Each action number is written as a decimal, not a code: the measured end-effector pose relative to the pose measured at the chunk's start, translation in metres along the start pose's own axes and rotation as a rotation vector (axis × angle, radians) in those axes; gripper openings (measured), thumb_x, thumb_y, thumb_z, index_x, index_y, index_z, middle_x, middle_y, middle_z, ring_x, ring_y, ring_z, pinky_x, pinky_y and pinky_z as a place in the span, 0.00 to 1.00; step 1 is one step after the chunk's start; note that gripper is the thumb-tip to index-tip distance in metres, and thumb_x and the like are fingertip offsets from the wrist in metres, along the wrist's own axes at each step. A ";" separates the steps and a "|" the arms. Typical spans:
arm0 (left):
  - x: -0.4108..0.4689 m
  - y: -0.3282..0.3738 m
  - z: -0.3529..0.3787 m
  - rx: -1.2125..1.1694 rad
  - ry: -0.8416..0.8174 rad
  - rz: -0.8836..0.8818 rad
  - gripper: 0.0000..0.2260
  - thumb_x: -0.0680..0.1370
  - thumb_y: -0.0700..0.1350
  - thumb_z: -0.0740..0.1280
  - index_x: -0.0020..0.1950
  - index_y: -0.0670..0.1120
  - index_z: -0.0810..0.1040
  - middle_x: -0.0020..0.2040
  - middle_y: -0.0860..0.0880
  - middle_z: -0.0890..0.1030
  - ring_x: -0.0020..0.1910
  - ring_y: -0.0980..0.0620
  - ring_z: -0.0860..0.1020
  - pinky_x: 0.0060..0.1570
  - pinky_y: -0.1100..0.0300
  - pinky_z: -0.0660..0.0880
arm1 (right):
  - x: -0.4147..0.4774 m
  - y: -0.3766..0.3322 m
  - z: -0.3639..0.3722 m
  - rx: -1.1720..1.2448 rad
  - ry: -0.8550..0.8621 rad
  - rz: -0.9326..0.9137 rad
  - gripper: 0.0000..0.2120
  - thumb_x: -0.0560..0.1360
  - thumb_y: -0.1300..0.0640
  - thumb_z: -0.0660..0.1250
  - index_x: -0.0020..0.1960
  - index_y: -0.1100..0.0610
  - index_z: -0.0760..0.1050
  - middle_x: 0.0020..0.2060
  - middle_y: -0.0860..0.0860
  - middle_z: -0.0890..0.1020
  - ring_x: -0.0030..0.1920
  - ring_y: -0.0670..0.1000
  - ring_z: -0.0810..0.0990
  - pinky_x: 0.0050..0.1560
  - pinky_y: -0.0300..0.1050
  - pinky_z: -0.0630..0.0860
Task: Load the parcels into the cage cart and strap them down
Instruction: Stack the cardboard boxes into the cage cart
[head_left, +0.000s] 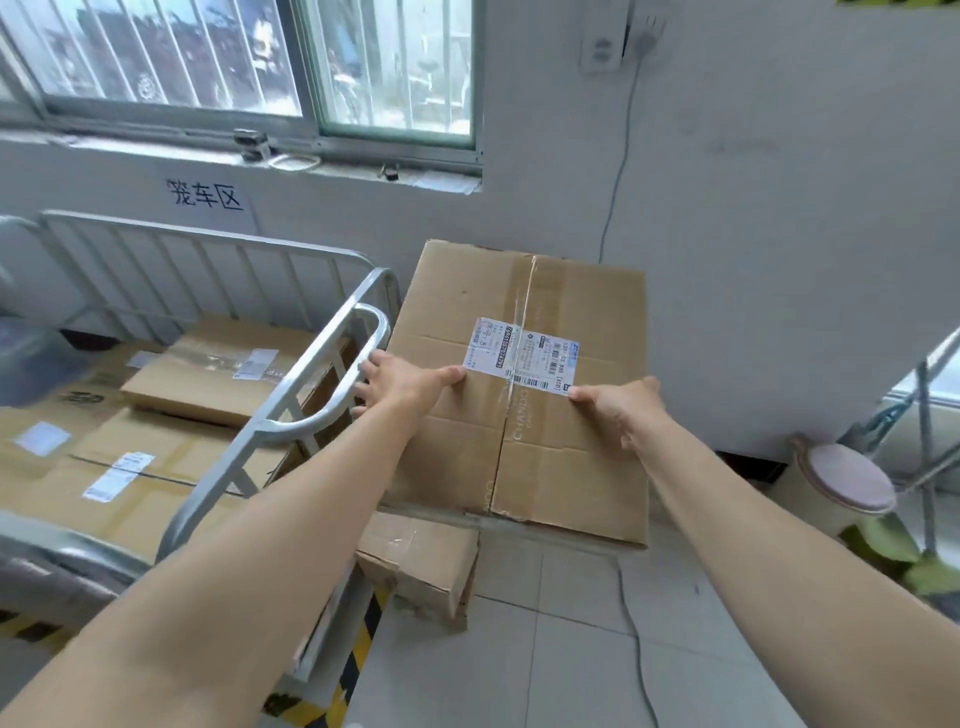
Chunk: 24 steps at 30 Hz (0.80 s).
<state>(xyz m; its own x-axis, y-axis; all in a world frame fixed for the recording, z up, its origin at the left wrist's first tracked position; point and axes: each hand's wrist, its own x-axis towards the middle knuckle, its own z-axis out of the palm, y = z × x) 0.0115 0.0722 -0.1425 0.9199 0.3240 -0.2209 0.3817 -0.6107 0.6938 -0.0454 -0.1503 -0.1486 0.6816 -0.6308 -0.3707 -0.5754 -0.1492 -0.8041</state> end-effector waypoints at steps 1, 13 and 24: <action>-0.005 0.007 -0.018 -0.015 0.037 0.014 0.53 0.63 0.63 0.75 0.75 0.39 0.52 0.75 0.43 0.57 0.73 0.40 0.57 0.70 0.41 0.57 | -0.008 -0.013 -0.002 0.009 -0.012 -0.031 0.45 0.62 0.49 0.80 0.69 0.62 0.59 0.67 0.60 0.69 0.66 0.59 0.70 0.63 0.52 0.71; 0.007 -0.037 -0.257 -0.219 0.418 0.038 0.56 0.64 0.61 0.76 0.77 0.40 0.46 0.76 0.45 0.53 0.75 0.40 0.51 0.72 0.41 0.54 | -0.118 -0.162 0.125 0.137 -0.299 -0.384 0.53 0.35 0.38 0.77 0.58 0.57 0.73 0.52 0.53 0.80 0.51 0.54 0.81 0.52 0.53 0.80; 0.061 -0.198 -0.447 -0.325 0.631 -0.101 0.53 0.61 0.60 0.78 0.73 0.41 0.53 0.71 0.43 0.62 0.70 0.41 0.61 0.69 0.42 0.61 | -0.288 -0.229 0.322 0.045 -0.470 -0.593 0.43 0.60 0.43 0.80 0.64 0.57 0.61 0.63 0.56 0.72 0.60 0.58 0.75 0.60 0.53 0.74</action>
<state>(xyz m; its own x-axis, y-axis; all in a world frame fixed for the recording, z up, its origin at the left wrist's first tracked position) -0.0483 0.5358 0.0137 0.6169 0.7834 0.0753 0.3259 -0.3413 0.8816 0.0354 0.3110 -0.0075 0.9979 -0.0620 -0.0206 -0.0397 -0.3245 -0.9450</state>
